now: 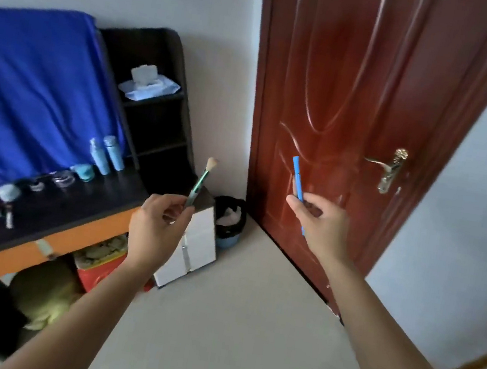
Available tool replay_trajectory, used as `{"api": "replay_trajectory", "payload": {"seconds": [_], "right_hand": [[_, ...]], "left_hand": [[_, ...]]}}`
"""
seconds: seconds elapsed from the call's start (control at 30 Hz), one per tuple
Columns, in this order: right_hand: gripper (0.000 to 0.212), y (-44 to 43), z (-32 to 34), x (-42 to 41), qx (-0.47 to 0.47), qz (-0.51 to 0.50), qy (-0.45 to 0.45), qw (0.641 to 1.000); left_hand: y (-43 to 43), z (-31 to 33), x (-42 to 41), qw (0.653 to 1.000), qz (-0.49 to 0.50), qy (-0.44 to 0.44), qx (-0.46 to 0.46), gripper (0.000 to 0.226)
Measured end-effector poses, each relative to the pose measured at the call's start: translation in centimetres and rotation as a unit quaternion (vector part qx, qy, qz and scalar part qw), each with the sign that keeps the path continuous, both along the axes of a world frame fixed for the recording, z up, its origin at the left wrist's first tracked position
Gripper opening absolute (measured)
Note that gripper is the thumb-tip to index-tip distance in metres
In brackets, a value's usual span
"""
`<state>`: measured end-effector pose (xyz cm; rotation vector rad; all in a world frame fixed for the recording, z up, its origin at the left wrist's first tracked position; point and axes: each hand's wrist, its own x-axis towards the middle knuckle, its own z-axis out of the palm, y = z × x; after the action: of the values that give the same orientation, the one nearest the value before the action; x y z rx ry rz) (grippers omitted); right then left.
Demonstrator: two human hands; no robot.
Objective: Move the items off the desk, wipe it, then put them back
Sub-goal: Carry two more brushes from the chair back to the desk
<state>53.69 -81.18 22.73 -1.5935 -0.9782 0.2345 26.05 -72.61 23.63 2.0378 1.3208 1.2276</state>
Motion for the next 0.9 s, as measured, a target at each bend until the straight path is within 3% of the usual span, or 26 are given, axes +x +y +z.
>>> {"api": "replay_trajectory", "payload": {"seconds": [0.17, 0.33, 0.5, 0.9], "right_hand": [[0.017, 13.1, -1.8, -15.4, -0.021, 0.133, 0.031, 0.99], [0.01, 20.7, -3.1, -24.2, -0.055, 0.223, 0.029, 0.973], [0.01, 28.9, -5.1, -27.6, -0.082, 0.253, 0.029, 0.963], [0.022, 55.4, -9.9, -32.3, -0.144, 0.315, 0.06, 0.936]], "left_hand": [[6.6, 0.2, -14.6, 0.993, 0.113, -0.021, -0.007, 0.011], [11.8, -1.8, -23.2, 0.979, 0.196, -0.042, -0.037, 0.011], [17.7, -5.2, -27.1, 0.965, 0.244, -0.062, -0.08, 0.024], [41.1, -8.4, -29.8, 0.927, 0.335, -0.066, -0.156, 0.013]]}}
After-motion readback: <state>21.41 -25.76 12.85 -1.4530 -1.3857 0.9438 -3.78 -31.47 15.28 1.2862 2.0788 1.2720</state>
